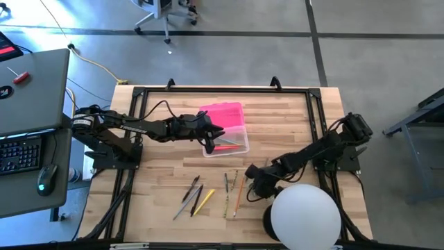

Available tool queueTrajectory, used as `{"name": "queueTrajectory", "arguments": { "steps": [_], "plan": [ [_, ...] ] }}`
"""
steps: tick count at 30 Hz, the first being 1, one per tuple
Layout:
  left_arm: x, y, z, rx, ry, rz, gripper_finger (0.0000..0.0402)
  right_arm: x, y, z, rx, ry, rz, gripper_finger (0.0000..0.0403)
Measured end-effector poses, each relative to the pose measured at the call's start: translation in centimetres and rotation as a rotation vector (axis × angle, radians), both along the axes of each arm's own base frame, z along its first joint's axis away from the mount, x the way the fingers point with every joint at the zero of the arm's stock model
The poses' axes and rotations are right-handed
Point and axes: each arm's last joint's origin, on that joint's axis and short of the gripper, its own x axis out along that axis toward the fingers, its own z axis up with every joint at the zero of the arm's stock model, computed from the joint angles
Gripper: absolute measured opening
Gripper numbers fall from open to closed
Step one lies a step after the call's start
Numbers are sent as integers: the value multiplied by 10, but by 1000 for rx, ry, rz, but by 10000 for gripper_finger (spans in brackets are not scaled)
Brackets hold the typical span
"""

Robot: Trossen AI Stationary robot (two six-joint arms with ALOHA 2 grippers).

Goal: Pick & place school supplies into a supply box
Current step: Put the green scissors into the pink supply box

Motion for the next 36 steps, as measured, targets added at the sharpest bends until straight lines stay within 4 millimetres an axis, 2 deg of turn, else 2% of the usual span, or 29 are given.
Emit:
{"name": "queueTrajectory", "arguments": {
  "steps": [5, 11, 15, 19, 22, 25, 31, 36],
  "plan": [
    [0, 0, -1, -1, 5, 0, 113, 2, 7, 12, -14, -84, -26, 36],
    [-1, 0, 3, -32, -23, 1, 113, -8, 7, 51, -63, -220, -96, 34],
    [-5, -1, 15, -28, -77, 0, 113, -16, 1, 82, -68, -332, -136, 21],
    [-10, -1, 37, -8, -153, -3, 113, -12, -17, 106, -74, -474, -182, 1],
    [-16, -2, 52, 2, -203, -9, 113, -11, -26, 105, 23, -412, -186, 10],
    [-21, -4, 57, -5, -213, -44, 113, -15, -26, 98, 34, -331, -162, 20],
    [-23, -4, 52, -21, -150, -51, 113, -27, -17, 87, 21, -227, -123, 47],
    [-24, -4, 50, -32, -133, -41, 113, -23, -7, 64, 12, -240, -94, 77]
  ]
}}
